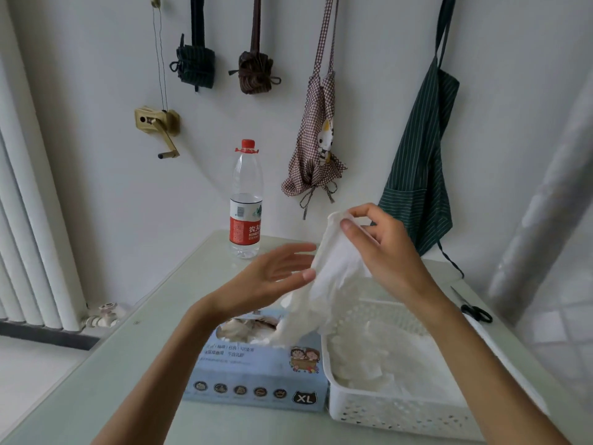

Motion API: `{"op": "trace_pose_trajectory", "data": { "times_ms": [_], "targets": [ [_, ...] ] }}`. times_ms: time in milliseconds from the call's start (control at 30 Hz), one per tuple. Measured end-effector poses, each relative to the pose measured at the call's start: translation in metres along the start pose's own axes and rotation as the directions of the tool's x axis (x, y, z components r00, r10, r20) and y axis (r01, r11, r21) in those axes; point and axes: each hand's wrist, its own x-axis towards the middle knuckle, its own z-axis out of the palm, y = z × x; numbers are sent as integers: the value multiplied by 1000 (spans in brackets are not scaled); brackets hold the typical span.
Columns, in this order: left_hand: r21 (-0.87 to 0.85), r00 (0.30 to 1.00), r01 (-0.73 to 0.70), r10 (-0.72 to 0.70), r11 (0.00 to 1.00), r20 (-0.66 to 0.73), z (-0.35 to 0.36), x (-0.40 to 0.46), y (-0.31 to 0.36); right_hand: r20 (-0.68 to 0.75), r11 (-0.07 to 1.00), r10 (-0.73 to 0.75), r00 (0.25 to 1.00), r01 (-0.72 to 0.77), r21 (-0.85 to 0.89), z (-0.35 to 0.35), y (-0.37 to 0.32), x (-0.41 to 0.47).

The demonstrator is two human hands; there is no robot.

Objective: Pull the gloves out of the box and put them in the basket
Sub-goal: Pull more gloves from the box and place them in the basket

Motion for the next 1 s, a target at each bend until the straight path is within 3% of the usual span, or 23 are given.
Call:
{"op": "trace_pose_trajectory", "data": {
  "times_ms": [100, 200, 400, 500, 767, 900, 1000],
  "targets": [
    [-58, 1000, -10, 12, 998, 19, 18, 21, 25, 5, 997, 39, 999, -39, 68, -28, -9, 0],
    [-101, 995, 24, -14, 995, 99, 31, 35, 39, -86, 992, 99, 991, -92, 83, -61, -12, -6],
    [7, 976, 27, -28, 1000, 216, 74, 54, 53, -241, 989, 106, 965, -128, -79, -115, -6, -22],
    [-27, 974, 70, -63, 997, 219, 95, 58, 49, -285, 985, 103, 953, -138, -104, -129, -5, -29],
    [42, 1000, -24, 23, 999, 16, 93, 57, 53, -346, 957, 132, 929, -210, -200, -154, 17, -44],
    [194, 991, -20, 44, 981, -124, 73, 50, 51, -328, 966, 89, 940, -162, -202, -136, 15, -56],
    [340, 947, -101, 194, 935, -254, 62, 35, 59, -335, 990, 68, 940, -106, -94, -121, 7, -69]
  ]
}}
